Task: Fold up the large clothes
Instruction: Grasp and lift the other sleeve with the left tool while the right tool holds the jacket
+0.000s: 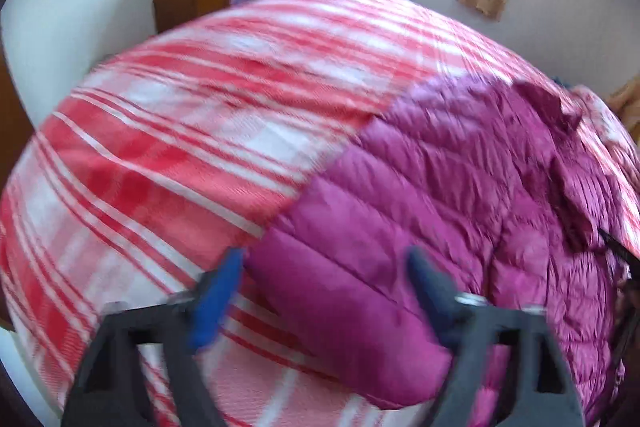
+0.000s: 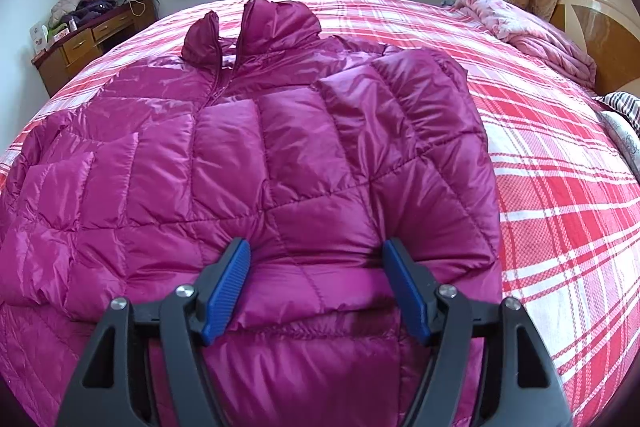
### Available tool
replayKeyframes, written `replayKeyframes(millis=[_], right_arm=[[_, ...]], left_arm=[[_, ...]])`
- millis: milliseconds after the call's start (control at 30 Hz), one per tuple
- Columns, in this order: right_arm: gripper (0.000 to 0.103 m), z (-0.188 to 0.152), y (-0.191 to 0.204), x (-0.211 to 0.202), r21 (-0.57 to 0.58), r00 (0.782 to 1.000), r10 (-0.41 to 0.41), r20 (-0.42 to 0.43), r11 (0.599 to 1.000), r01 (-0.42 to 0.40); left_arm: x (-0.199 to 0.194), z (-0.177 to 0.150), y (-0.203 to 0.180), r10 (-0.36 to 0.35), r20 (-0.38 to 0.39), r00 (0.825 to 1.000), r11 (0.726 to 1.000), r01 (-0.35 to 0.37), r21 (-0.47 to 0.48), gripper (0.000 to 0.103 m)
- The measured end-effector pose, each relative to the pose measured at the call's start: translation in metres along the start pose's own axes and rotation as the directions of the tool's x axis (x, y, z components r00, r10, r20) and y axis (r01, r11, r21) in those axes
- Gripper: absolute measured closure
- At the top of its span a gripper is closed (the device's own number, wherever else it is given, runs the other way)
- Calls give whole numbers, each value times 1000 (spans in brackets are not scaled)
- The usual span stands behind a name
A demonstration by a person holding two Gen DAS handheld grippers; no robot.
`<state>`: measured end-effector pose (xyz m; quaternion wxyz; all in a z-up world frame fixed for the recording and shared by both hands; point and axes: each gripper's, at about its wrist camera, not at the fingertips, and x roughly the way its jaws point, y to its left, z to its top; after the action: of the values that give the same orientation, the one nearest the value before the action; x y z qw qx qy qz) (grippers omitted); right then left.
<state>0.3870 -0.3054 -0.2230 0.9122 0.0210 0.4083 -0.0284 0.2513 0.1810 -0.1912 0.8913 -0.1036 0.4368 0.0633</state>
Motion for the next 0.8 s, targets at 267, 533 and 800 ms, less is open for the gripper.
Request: replayKeyframes(millis=[267,533,800], right_arm=[[29,-1,-4,-2,15,1000,15,7,1000,-15],[27,0,-4,-2,20,1000,29,11,999,-29],[26,0,-4,-2,25,999,38,15,999,-38]], left_arm=[[-9,9,-11,81,79,994,992,-88,86,88],[-73,75,-19,144,301,943,963,-204,177,90],[-112,109,-84,98,455,885,911,-264,318,90]])
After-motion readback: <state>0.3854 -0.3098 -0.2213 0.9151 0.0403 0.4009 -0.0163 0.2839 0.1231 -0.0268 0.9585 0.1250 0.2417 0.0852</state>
